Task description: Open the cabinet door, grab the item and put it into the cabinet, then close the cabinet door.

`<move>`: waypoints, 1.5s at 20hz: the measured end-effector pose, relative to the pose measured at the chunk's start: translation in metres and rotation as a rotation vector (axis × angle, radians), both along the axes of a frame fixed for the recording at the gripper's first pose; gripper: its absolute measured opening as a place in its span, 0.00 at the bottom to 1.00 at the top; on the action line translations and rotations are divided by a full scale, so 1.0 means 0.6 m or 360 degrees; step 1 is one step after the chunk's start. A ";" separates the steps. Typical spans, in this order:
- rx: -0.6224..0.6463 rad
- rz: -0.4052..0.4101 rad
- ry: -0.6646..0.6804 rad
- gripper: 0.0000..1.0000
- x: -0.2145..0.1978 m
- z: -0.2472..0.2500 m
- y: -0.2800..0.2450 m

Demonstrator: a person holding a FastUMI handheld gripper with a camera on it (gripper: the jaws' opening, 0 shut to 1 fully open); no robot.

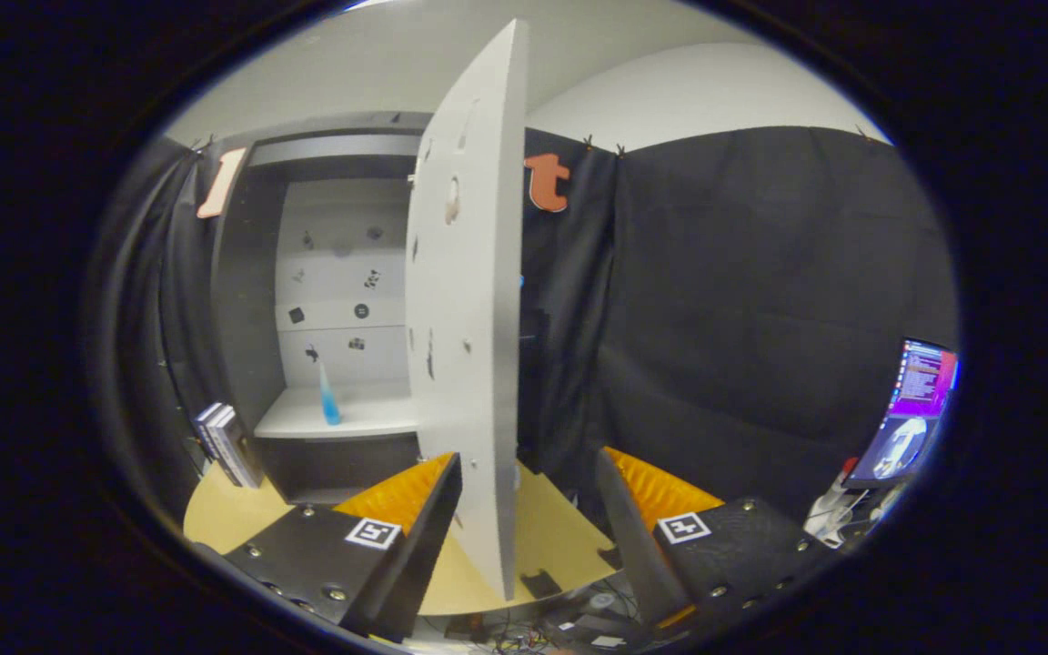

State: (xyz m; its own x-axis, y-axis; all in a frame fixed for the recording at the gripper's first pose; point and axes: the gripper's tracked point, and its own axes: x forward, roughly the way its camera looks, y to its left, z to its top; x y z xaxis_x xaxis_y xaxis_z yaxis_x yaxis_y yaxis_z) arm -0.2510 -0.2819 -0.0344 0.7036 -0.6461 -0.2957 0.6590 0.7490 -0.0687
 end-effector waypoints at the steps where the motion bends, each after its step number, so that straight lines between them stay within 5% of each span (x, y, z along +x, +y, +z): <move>1: 0.0004 -0.0016 0.0003 0.87 0.003 -0.002 -0.011; 9: 0.0068 0.0166 -0.0006 0.94 0.011 0.001 -0.007; 18: -0.0008 0.0028 0.0121 0.95 -0.028 -0.019 -0.057; 30: 0.0163 0.0272 0.0022 0.90 0.010 -0.017 -0.019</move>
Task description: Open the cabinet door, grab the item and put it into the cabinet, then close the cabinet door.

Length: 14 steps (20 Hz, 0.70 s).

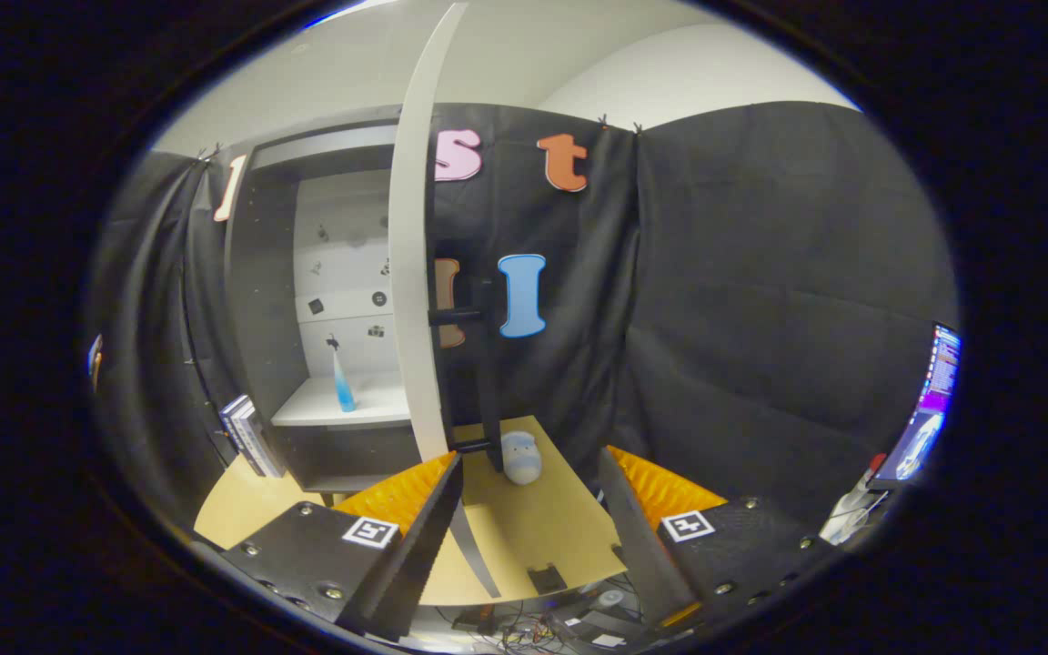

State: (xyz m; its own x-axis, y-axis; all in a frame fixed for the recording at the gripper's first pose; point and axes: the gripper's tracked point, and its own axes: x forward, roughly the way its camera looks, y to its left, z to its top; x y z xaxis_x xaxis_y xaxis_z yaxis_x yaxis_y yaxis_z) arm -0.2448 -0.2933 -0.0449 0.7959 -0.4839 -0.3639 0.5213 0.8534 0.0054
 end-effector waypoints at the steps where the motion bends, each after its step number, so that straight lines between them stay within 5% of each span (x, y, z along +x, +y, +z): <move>1: 0.0021 0.0037 -0.0003 0.90 0.004 0.002 0.009; 14: 0.0288 0.0366 -0.0085 0.90 0.038 0.002 0.106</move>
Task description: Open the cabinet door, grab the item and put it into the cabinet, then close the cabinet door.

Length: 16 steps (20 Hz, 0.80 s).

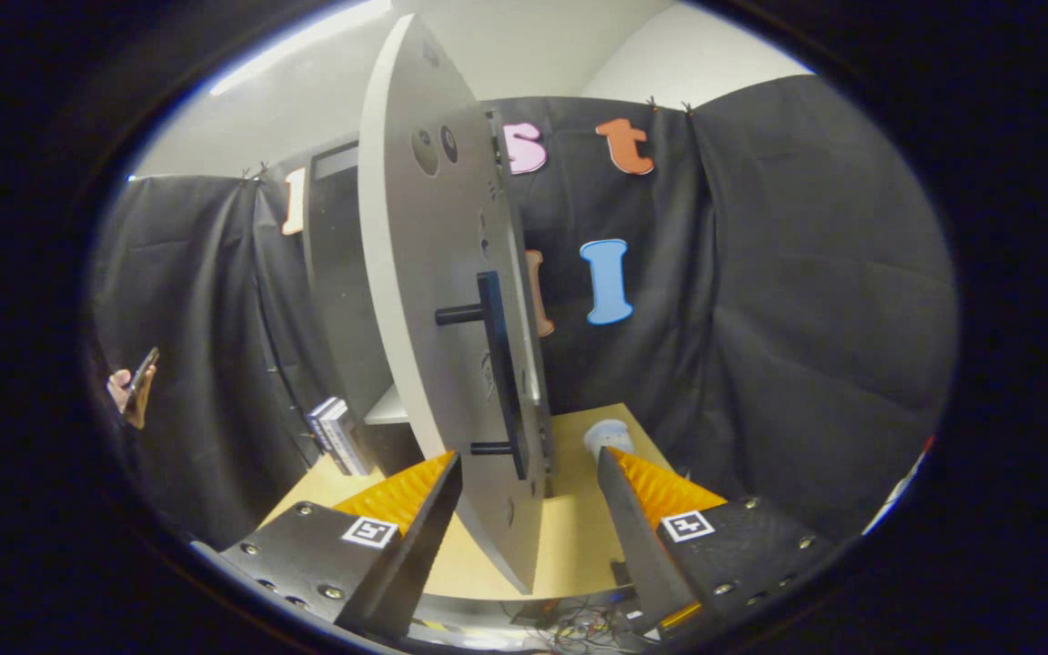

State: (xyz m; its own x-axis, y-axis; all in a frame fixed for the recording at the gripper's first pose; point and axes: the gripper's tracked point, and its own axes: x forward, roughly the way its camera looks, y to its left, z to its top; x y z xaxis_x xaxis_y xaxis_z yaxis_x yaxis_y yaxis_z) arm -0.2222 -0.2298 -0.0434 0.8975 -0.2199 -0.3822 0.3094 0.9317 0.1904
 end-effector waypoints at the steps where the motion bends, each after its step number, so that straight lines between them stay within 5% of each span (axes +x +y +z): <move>1: 0.0022 0.0033 -0.0007 0.90 0.006 0.001 0.011; 16: 0.0269 0.0411 -0.0054 0.90 0.099 -0.020 0.137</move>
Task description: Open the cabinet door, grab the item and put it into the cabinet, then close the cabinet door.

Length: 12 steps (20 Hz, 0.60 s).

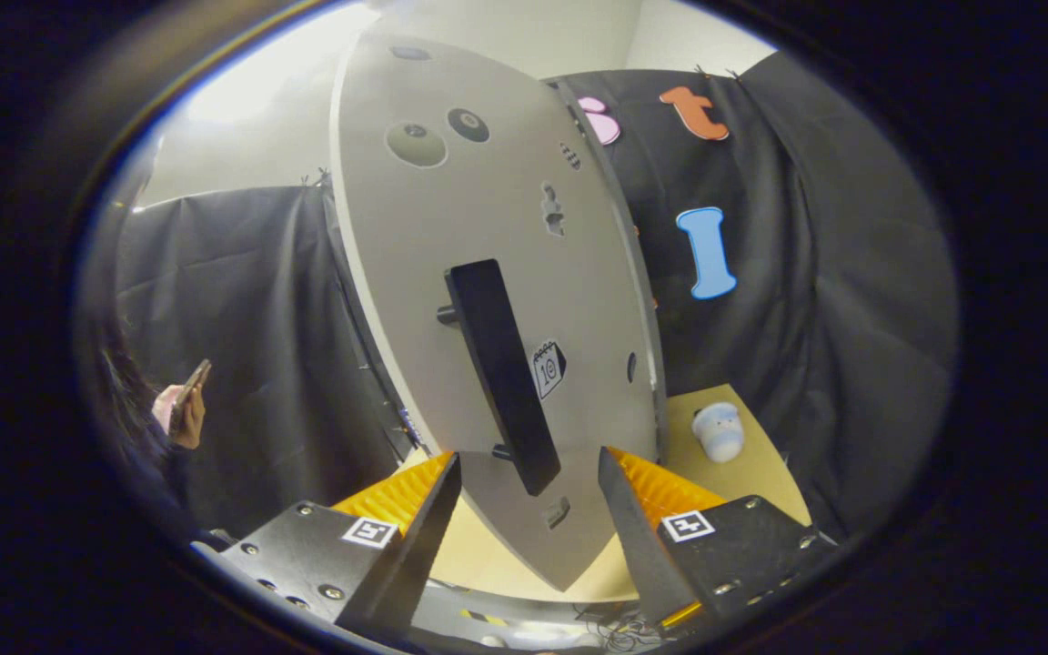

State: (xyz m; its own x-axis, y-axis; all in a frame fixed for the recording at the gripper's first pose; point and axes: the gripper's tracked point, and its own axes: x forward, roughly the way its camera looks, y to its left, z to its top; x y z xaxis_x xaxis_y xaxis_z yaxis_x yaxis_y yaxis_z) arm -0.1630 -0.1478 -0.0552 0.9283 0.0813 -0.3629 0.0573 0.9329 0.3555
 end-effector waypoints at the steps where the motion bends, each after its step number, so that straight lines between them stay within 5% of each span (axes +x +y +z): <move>1: 0.0011 0.0017 -0.0001 0.90 0.006 -0.001 0.008; 12: 0.0026 0.0085 -0.0095 0.92 0.097 0.020 0.052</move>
State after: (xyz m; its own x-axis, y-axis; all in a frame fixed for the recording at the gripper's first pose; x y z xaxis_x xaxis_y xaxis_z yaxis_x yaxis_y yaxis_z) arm -0.1046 -0.1163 -0.0435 0.9424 0.1366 -0.3054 -0.0140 0.9281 0.3721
